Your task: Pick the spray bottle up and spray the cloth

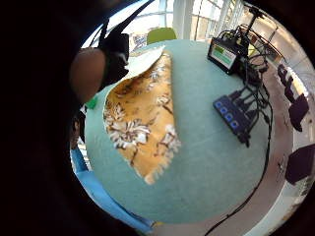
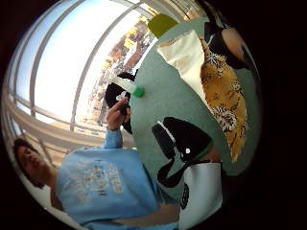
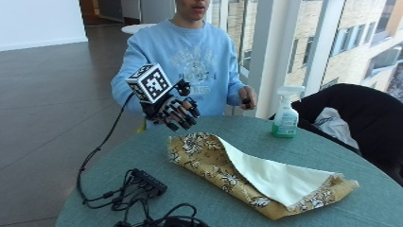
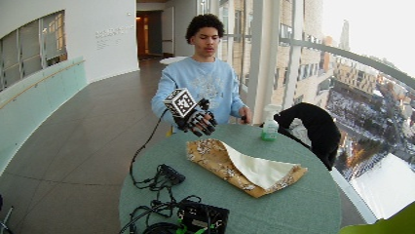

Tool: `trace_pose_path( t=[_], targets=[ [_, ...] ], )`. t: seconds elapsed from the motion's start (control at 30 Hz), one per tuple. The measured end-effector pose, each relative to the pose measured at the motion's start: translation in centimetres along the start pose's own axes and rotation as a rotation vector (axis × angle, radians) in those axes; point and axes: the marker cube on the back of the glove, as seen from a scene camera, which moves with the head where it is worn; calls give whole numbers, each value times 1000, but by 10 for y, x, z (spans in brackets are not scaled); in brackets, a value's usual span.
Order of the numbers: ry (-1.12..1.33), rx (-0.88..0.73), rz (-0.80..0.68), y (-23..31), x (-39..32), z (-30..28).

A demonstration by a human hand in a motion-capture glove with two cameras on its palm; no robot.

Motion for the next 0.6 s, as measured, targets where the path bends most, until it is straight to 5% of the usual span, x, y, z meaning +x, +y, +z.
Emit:
trace_pose_path(
  t=[0.6],
  targets=[
    [128, 3, -11, 47, 36, -6]
  ],
)
